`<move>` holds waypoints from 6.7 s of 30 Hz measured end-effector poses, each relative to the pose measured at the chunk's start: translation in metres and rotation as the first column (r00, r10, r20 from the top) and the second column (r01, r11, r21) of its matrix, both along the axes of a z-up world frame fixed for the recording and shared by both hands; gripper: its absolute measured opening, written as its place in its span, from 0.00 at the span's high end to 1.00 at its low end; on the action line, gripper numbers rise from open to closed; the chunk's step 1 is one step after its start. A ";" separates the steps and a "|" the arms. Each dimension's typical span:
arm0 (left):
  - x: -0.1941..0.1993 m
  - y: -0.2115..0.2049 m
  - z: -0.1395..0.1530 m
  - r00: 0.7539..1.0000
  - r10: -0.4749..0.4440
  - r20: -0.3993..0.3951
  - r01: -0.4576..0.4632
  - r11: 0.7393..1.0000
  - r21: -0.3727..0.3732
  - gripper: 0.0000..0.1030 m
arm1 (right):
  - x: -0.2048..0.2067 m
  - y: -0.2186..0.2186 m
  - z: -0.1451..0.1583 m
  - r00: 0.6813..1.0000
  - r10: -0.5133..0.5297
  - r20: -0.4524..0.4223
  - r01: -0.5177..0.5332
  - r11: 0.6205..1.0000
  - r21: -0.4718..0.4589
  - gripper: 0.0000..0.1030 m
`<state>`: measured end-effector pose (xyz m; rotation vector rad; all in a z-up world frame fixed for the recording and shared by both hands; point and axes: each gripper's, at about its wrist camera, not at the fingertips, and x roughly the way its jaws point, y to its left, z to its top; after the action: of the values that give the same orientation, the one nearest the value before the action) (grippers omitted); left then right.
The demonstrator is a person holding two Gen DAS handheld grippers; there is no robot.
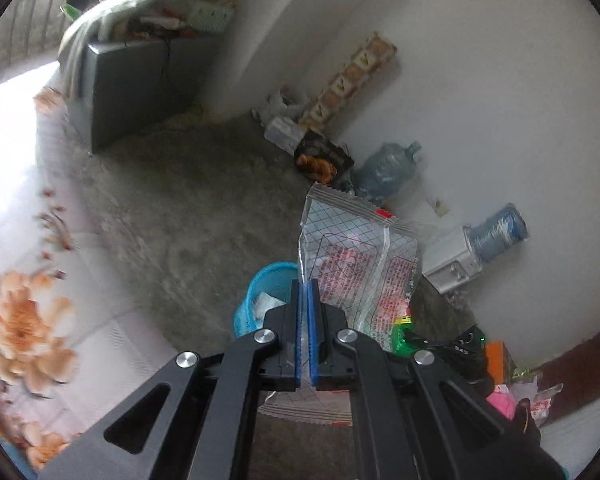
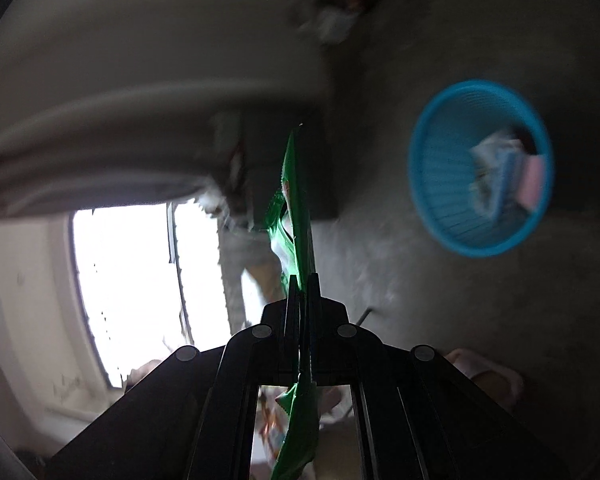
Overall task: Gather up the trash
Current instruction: 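Drop the wrapper and green bag into the blue wastebasket, opening both grippers, then return both tools to the table, then grasp the white AD drink bottle with the right gripper and lift it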
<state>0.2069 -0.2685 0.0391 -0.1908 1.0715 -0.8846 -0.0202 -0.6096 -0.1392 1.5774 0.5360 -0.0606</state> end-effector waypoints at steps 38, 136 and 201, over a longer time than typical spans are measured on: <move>0.013 -0.187 -0.168 0.982 -0.004 -0.189 0.053 0.966 0.254 0.46 | -0.081 -0.041 -0.179 0.880 -0.308 -0.361 0.392 0.901 0.188 0.43; -0.057 0.475 -0.008 0.671 0.659 0.341 -0.722 0.685 0.098 0.12 | 0.165 0.378 0.174 0.778 0.614 -0.133 -0.542 0.547 -0.638 0.99; -0.151 0.494 -0.080 0.708 0.705 -0.048 -0.703 0.709 0.058 0.56 | 0.252 0.644 0.104 0.048 0.797 -0.602 -0.832 -0.301 -0.465 0.42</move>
<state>0.0563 0.2254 -0.0411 -0.5676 0.9586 -0.1548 0.2314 0.0347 -0.0354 -0.0711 1.3936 0.7418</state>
